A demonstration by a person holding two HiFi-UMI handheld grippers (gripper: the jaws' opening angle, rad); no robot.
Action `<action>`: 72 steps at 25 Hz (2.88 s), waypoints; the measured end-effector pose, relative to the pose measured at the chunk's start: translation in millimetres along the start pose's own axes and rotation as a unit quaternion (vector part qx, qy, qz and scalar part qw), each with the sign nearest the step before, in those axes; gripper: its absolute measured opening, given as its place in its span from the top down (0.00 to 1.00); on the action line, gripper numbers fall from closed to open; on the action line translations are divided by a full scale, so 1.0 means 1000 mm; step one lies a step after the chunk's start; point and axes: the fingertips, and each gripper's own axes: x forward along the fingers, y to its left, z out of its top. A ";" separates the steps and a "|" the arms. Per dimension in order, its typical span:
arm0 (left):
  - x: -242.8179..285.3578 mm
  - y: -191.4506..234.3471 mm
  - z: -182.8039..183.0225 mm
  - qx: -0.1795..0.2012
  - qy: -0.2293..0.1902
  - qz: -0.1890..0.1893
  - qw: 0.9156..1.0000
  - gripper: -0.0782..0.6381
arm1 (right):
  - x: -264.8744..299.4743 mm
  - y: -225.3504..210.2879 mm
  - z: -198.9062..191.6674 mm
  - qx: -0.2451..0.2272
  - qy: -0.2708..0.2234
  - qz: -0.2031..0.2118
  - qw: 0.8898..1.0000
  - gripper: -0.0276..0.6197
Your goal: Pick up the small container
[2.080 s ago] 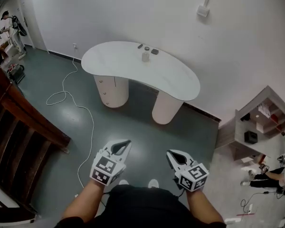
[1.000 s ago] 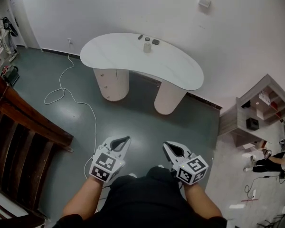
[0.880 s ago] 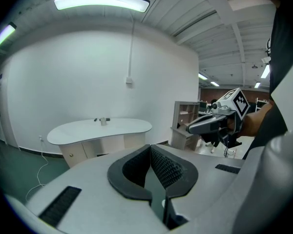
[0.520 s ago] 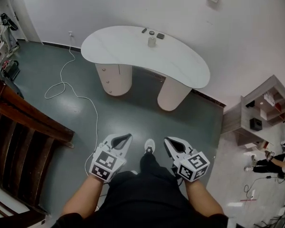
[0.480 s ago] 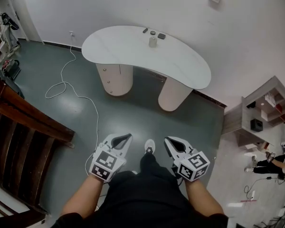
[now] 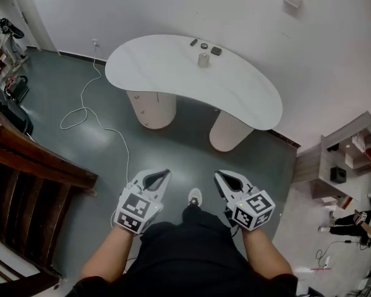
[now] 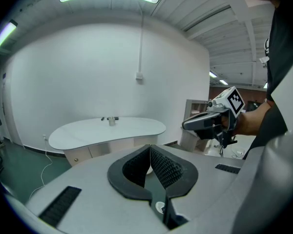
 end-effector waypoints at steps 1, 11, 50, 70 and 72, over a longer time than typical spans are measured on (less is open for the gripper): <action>0.007 0.004 0.003 -0.001 0.002 0.000 1.000 0.87 | 0.005 -0.008 0.004 0.001 0.000 0.001 1.000 0.97; 0.080 0.050 0.041 -0.020 0.009 0.017 1.000 0.87 | 0.051 -0.085 0.037 0.006 0.007 0.025 1.000 0.97; 0.201 0.102 0.105 0.002 0.026 0.047 0.999 0.87 | 0.083 -0.216 0.065 0.014 0.011 0.043 0.999 0.97; 0.303 0.224 0.149 0.023 0.016 -0.016 0.999 0.87 | 0.192 -0.289 0.108 0.034 0.026 -0.015 0.999 0.97; 0.315 0.243 0.161 0.037 0.013 -0.027 0.999 0.87 | 0.209 -0.299 0.121 0.035 0.023 -0.029 0.999 0.97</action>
